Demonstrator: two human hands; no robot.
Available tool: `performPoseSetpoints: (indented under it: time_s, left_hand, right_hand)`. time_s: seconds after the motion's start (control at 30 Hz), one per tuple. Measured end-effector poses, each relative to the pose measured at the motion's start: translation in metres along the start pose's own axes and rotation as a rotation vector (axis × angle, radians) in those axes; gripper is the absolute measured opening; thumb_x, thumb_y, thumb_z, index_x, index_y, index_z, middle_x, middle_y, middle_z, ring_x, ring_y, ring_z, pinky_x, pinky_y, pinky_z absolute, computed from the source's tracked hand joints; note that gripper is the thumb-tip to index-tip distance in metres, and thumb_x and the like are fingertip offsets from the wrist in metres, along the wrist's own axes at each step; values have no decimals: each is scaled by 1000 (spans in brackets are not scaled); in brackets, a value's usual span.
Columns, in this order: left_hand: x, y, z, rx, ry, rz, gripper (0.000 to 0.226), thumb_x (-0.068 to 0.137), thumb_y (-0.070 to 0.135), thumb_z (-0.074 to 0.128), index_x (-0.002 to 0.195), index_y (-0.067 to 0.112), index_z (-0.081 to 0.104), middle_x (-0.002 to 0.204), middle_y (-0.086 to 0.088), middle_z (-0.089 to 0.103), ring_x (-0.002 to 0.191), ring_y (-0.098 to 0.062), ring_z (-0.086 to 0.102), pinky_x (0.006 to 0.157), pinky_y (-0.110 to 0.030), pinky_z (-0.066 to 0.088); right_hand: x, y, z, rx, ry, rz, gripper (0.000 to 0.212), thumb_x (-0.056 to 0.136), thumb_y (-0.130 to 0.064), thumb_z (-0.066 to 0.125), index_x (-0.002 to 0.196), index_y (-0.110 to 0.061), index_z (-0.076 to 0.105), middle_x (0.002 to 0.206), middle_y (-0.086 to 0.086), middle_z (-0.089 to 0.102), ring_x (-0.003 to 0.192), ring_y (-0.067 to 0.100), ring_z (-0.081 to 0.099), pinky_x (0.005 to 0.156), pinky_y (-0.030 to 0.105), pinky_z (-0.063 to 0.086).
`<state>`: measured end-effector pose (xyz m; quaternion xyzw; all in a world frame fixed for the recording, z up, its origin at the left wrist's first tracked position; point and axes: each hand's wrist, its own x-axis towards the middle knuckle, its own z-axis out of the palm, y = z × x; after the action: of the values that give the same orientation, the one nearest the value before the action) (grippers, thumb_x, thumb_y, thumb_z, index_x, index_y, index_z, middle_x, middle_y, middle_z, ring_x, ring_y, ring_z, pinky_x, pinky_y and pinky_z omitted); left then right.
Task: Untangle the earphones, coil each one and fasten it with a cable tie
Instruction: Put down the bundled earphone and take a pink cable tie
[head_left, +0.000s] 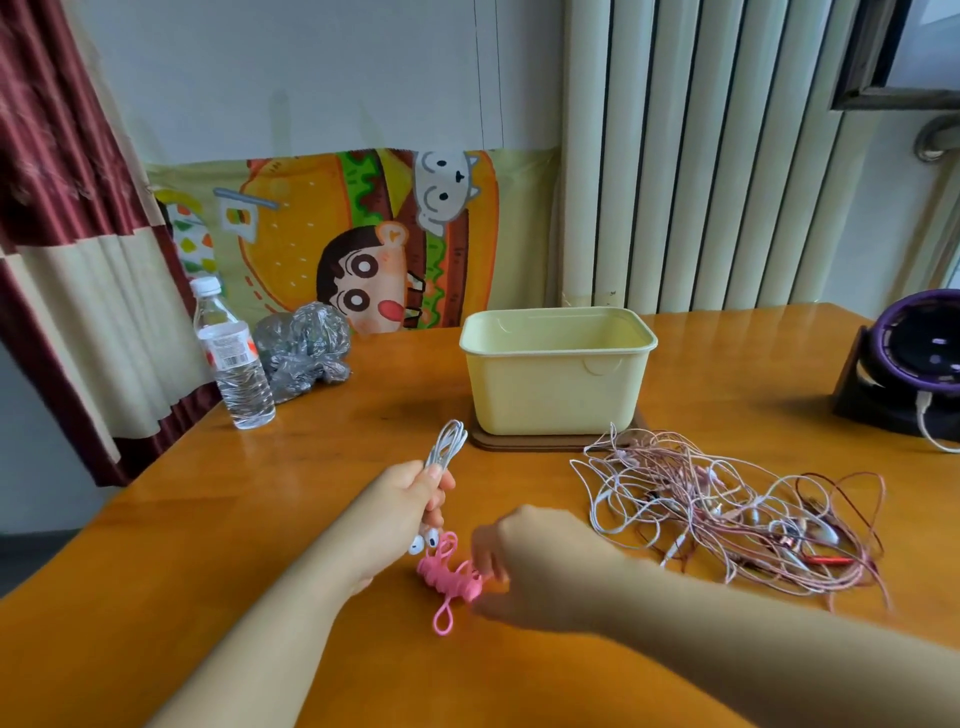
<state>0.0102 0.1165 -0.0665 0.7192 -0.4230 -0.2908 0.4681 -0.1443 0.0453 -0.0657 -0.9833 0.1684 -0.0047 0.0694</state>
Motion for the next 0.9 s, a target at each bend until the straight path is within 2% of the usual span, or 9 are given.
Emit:
performPoseSetpoints:
  time_s: [0.13, 0.33, 0.47, 0.6, 0.73, 0.8, 0.87, 0.9]
  left_hand:
    - [-10, -11, -1, -33, 3, -43, 32, 103, 25, 31, 89, 12, 57, 62, 5, 45, 64, -13, 48, 67, -30, 41]
    - [-20, -21, 11, -177, -50, -155, 30, 103, 26, 35, 90, 10, 57, 64, 1, 48, 66, -14, 50, 62, -30, 46]
    - [-20, -23, 19, -234, -53, -181, 29, 103, 25, 34, 90, 12, 56, 66, 3, 45, 68, -15, 52, 72, -36, 44]
    - [-20, -25, 18, -276, -48, -194, 30, 103, 26, 35, 89, 12, 57, 61, 5, 49, 70, -16, 52, 71, -38, 46]
    - [-21, -24, 17, -219, -72, -188, 31, 103, 27, 36, 86, 13, 59, 73, -2, 44, 75, -20, 60, 82, -47, 51]
    - [-20, -24, 19, -140, -73, -160, 33, 102, 27, 36, 84, 15, 60, 75, -3, 45, 74, -19, 63, 78, -39, 53]
    - [-21, -21, 23, -34, -37, -114, 33, 103, 23, 33, 85, 12, 58, 73, -1, 45, 57, -4, 61, 61, -17, 46]
    - [-22, -19, 25, 2, -11, -85, 32, 103, 21, 32, 86, 11, 56, 71, 1, 46, 51, 2, 59, 53, -13, 41]
  right_hand:
    - [10, -6, 30, 81, 106, 87, 40, 85, -48, 62, 106, -15, 53, 99, 6, 62, 85, 26, 59, 68, 35, 50]
    - [14, 4, 38, 236, 172, 81, 25, 84, -37, 64, 96, -15, 60, 91, 5, 66, 80, 23, 60, 69, 35, 50]
    - [11, 13, 32, 247, 107, 41, 24, 84, -34, 67, 98, -14, 64, 93, 3, 67, 75, 16, 57, 68, 27, 48]
    - [10, 17, 27, 263, 38, 7, 24, 83, -30, 70, 100, -14, 65, 96, 4, 68, 83, 17, 62, 72, 29, 51]
    - [12, 18, 35, 248, 139, -16, 20, 84, -31, 67, 94, -14, 64, 89, 4, 68, 78, 19, 62, 67, 29, 50]
    - [14, 18, 40, 252, 201, 2, 19, 83, -31, 66, 92, -15, 63, 89, 4, 67, 78, 20, 61, 66, 29, 46]
    - [15, 16, 46, 264, 245, 29, 21, 82, -34, 67, 93, -16, 62, 90, 2, 66, 75, 17, 56, 66, 29, 44]
    - [14, 15, 48, 276, 260, 37, 23, 83, -36, 67, 94, -17, 61, 92, 1, 65, 74, 15, 54, 67, 29, 45]
